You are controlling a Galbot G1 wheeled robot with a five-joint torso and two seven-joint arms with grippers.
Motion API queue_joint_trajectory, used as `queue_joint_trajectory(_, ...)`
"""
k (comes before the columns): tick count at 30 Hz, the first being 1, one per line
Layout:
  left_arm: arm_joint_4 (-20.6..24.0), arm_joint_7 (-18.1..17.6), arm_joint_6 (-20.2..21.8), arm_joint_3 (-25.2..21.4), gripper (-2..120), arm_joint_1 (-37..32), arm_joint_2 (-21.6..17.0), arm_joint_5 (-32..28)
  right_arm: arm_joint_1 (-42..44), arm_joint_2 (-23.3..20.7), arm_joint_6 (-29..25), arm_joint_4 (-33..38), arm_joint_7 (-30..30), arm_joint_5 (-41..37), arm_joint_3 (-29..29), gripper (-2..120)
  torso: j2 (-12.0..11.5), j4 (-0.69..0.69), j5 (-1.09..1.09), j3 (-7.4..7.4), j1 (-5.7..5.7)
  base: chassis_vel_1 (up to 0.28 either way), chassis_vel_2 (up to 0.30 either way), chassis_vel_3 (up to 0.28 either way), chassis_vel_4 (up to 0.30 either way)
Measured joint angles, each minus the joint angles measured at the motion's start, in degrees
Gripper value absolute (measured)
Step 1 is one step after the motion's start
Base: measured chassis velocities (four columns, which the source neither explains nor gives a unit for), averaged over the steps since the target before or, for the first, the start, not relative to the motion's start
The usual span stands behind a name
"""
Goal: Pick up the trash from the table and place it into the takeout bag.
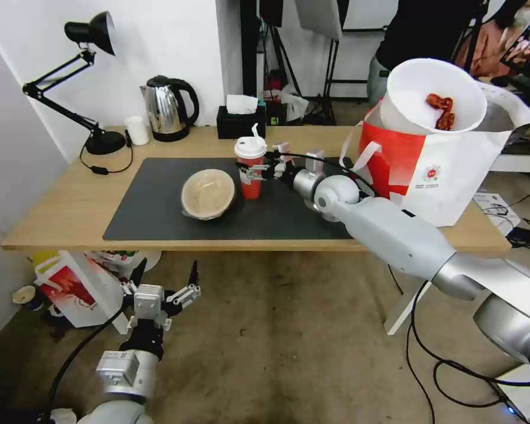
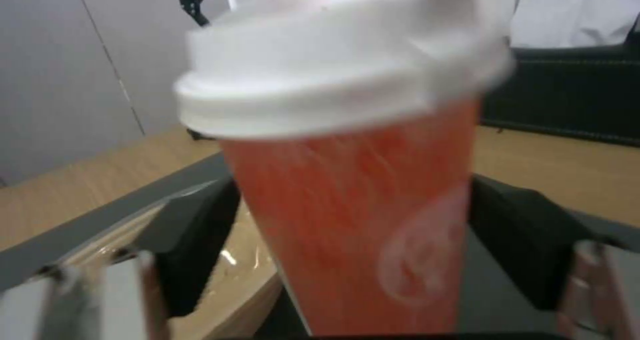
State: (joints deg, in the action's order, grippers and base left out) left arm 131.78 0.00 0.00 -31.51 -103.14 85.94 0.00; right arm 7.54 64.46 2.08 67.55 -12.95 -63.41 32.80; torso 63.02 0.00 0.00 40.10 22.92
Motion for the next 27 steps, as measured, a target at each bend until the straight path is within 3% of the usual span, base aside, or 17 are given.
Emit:
queue_joint_trajectory(11,0.0,0.0,0.0,0.0,100,0.0,0.0,0.0,0.7,-0.9,0.0,1.0,0.0,-0.7,-0.5,44,0.0,0.00,0.00,0.00,0.00,0.000,0.000,0.000,0.000)
queue_joint_trajectory(27,0.0,0.0,0.0,0.0,100,0.0,0.0,0.0,0.0,-2.7,-0.2,2.7,0.2,-1.3,-0.8,11,0.0,0.00,0.00,0.00,0.00,0.000,0.000,0.000,0.000)
